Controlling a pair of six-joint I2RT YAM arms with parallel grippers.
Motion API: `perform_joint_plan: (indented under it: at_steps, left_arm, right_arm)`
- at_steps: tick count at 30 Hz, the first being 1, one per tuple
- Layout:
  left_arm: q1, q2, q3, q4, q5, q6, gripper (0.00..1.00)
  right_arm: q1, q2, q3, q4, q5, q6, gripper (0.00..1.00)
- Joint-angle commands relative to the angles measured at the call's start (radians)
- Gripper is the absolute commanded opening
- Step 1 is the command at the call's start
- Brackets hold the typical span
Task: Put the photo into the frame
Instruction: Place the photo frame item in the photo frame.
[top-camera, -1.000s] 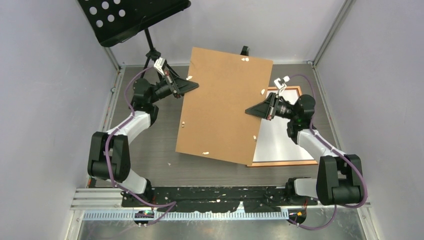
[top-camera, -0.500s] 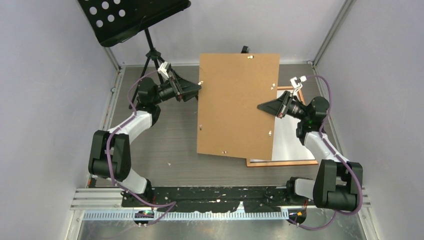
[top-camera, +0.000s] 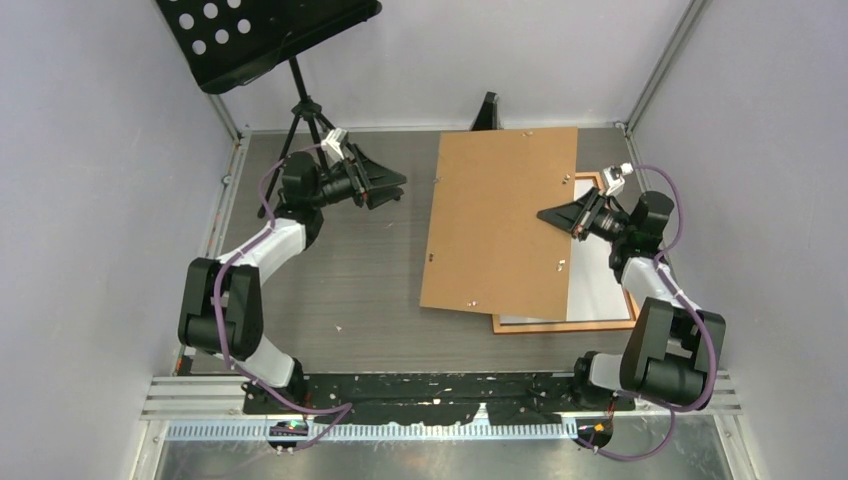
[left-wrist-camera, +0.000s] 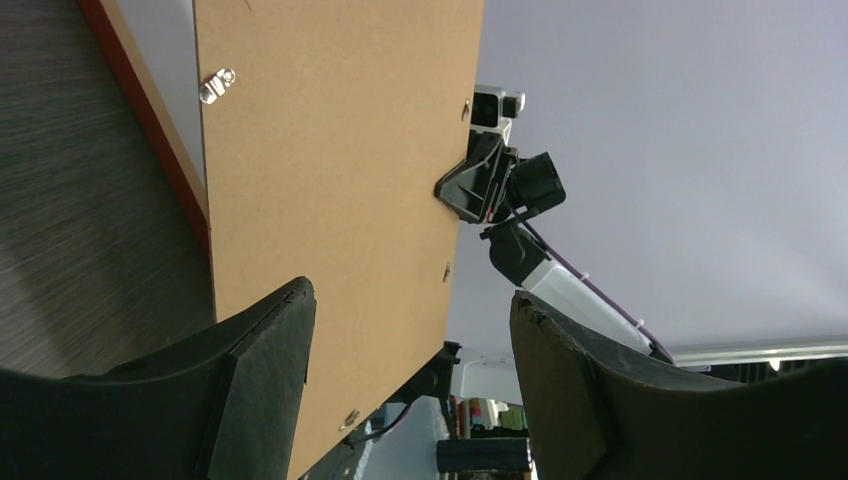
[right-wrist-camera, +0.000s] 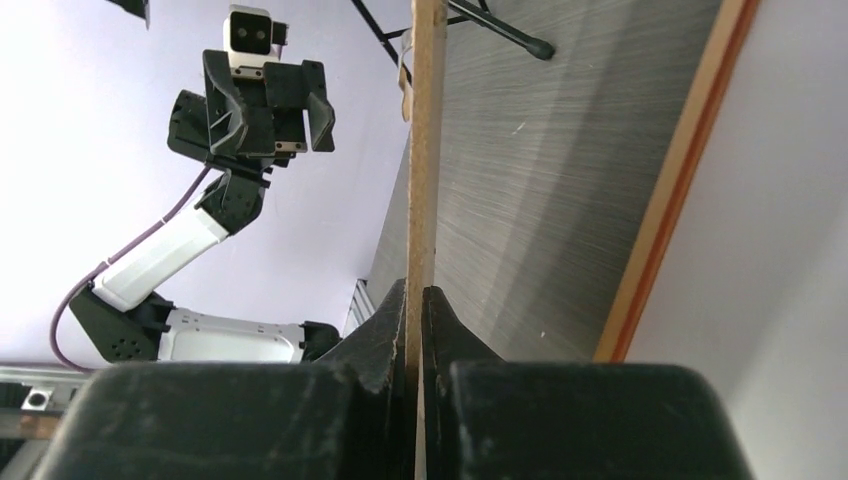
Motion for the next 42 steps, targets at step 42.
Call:
perform_joint_plan:
  at_steps: [42]
  left_arm:
    - [-0.174,0.074,0.255,-0.677,-0.106,0.548,0.79]
  right_arm:
    - [-0.473,0.549,0.963,-1.971,0.132,-1.575,0.05]
